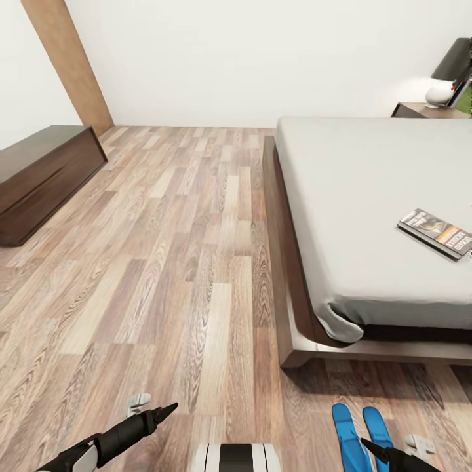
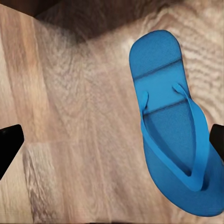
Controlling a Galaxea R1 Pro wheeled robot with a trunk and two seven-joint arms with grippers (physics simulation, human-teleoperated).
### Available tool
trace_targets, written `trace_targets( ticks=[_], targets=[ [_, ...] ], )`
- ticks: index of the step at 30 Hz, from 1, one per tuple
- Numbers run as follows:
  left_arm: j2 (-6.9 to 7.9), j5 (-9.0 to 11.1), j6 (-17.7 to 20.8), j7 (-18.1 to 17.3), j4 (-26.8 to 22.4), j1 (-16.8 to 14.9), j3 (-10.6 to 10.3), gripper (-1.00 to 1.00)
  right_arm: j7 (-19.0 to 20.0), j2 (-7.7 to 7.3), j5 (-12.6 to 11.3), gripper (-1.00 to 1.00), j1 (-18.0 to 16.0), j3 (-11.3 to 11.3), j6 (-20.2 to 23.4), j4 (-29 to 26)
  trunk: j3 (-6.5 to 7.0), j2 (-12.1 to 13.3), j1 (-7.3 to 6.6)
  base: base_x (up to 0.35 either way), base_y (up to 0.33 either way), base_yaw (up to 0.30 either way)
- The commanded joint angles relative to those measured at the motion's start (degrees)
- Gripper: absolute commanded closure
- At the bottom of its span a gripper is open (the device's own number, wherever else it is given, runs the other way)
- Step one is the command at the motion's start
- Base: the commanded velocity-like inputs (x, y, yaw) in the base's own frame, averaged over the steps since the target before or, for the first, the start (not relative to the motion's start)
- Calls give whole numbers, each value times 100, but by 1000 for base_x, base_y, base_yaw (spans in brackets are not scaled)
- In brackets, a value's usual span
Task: In the bedroom, move the book from the bed onto either nightstand, and place the two sandals side by side next to the bed.
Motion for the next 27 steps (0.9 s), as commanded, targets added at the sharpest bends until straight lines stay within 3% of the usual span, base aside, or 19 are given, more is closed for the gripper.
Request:
trace_targets(
  ticks=[1,10,14,19,21,23,24,27],
  targets=[
    [-17,-63,-18,19,5,-3,48,-100,-18,5,-52,-100,-3,32,-4,8,19,0,-3,0,0,0],
    [-83,-145,-38,397,3,-3,47,-100,-159,35,-50,-100,-3,51,3,10,219,12,-27,0,0,0],
    [-86,-152,-38,536,6,-3,45,-100,-409,41,-49,-100,-3,56,6,10,307,17,-37,0,0,0],
    [-140,-157,-39,619,6,-3,46,-100,-1075,52,-41,-100,-3,73,34,10,418,24,-50,0,0,0],
    [-199,-193,-45,835,6,-3,46,-100,-1523,89,17,-100,-3,78,47,10,462,27,-55,0,0,0],
    [-225,-205,-46,956,6,-3,47,-100,-1722,134,61,-100,-3,78,51,10,507,30,-60,0,0,0],
    [-272,-218,-47,1151,6,-3,47,-100,-2068,226,159,-100,-3,75,55,5,529,31,-63,0,0,0],
    [-329,-229,-115,1401,6,-3,47,-100,-2547,375,334,-100,-3,72,59,-1,595,35,-70,0,0,0]
  ],
)
